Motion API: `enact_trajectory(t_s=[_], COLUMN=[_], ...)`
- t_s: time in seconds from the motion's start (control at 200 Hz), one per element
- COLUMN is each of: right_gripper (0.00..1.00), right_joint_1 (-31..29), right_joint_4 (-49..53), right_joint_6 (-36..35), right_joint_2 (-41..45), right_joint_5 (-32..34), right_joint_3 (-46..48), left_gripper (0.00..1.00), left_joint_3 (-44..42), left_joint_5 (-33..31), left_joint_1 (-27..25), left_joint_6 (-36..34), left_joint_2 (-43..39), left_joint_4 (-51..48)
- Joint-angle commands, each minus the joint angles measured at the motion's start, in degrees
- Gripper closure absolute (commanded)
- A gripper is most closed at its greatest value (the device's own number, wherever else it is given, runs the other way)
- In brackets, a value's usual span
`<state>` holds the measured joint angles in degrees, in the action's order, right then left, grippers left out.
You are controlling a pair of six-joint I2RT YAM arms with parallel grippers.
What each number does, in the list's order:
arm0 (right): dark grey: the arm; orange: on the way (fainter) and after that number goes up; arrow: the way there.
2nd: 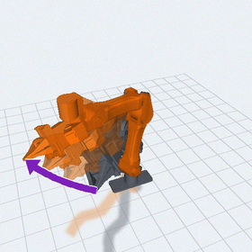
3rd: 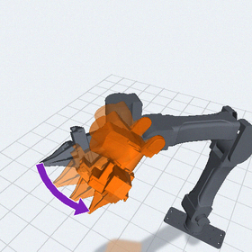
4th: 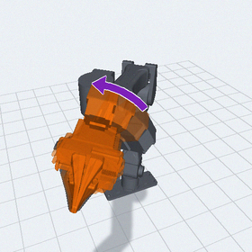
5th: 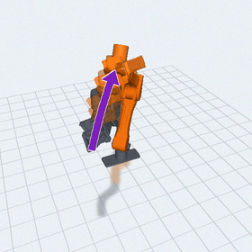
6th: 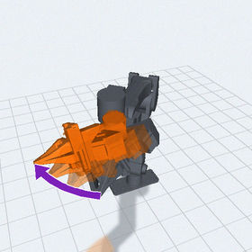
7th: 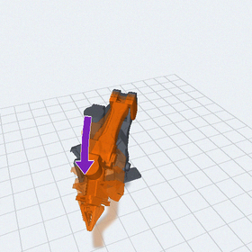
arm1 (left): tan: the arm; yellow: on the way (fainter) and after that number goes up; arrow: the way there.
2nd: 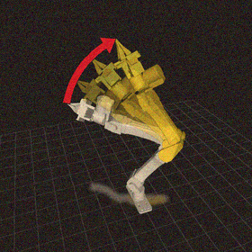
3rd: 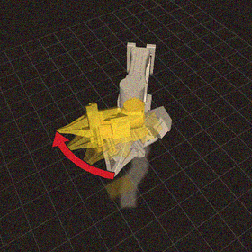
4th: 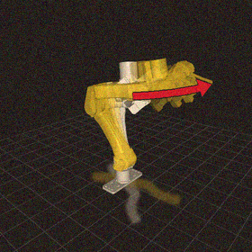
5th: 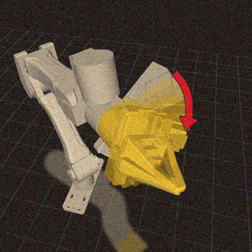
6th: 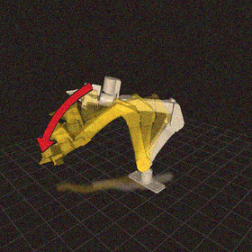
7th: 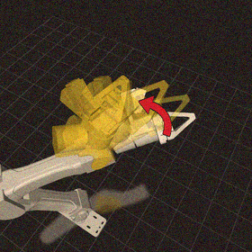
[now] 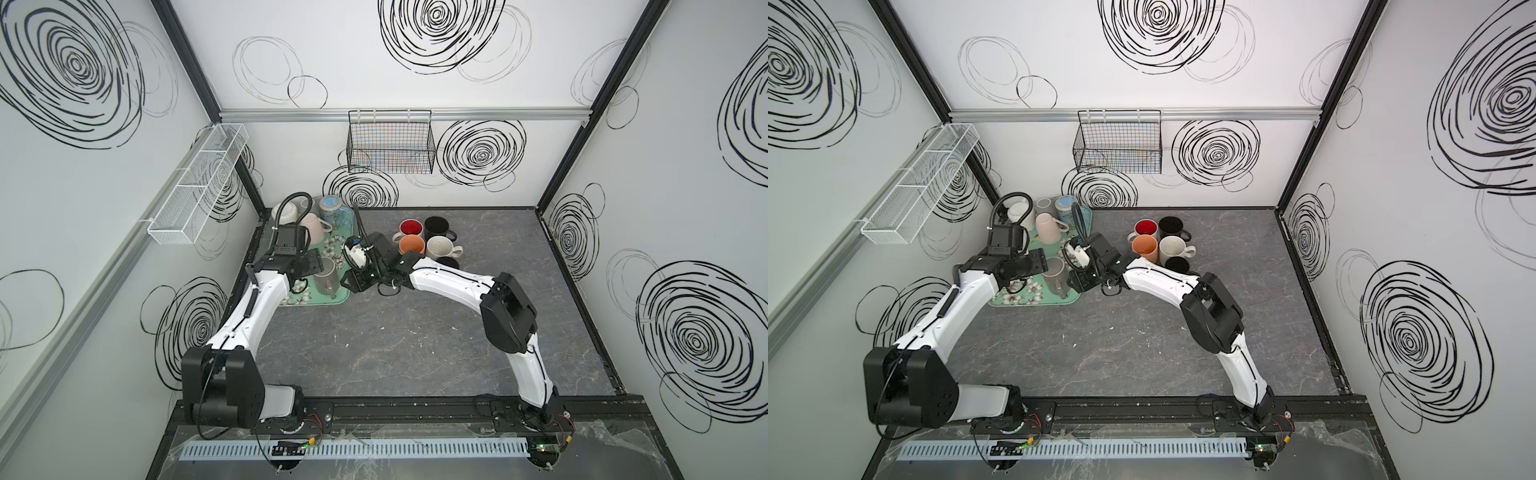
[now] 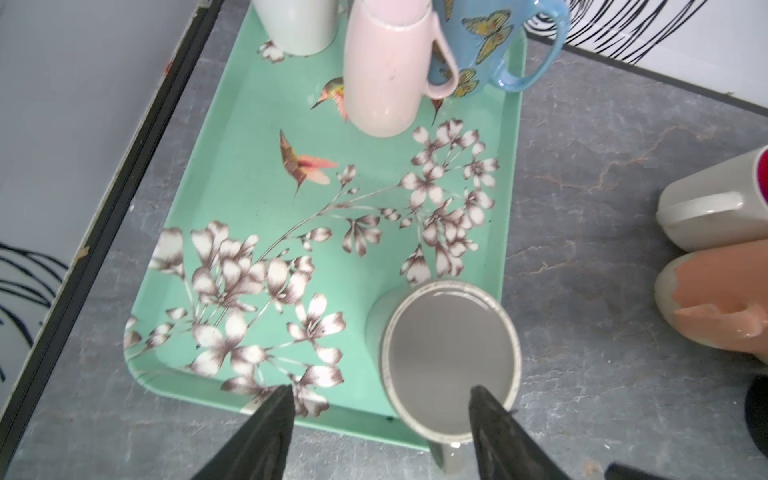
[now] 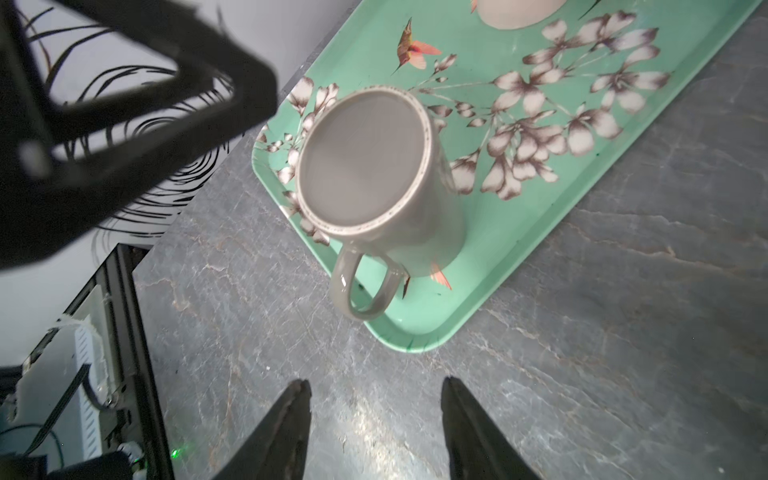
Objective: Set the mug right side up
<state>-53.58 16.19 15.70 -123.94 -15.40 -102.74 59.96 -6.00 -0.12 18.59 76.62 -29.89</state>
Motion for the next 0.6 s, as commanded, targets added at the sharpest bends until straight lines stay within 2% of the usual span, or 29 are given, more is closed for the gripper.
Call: enact_trajectory(t_s=[0.0, 0.125, 0.245, 0.44, 0.595], right_gripper=[0.45, 0.43, 0.41, 0.41, 0.44], right_joint_1=[-2.19, -2.92, -3.20, -3.21, -3.24], right_joint_4=[5.25, 10.44, 14.77, 18.41, 18.08], right_joint_6=[0.26, -0.13, -0.90, -1.91, -2.84], right_joint_2=[-3.41, -7.78, -12.47, -18.39, -20.74], right_joint_5=[2.73, 4.11, 4.83, 6.74, 8.37], right_joint_3=[-4.74, -11.46, -18.52, -27.56, -30.60], left_gripper=[0.30, 0.30, 0.30, 0.30, 0.30], left_joint_3=[-3.80, -8.39, -11.38, -12.71, -13.25], left_joint_5=[0.55, 4.93, 5.37, 7.28, 8.97], left_joint_1=[2.18, 5.48, 6.24, 8.44, 9.47], left_joint_6=[2.09, 4.98, 5.40, 4.31, 3.41], left_joint_2=[-3.50, -7.29, -10.28, -10.23, -10.09], left_joint_4=[1.76, 2.98, 4.57, 4.14, 4.74])
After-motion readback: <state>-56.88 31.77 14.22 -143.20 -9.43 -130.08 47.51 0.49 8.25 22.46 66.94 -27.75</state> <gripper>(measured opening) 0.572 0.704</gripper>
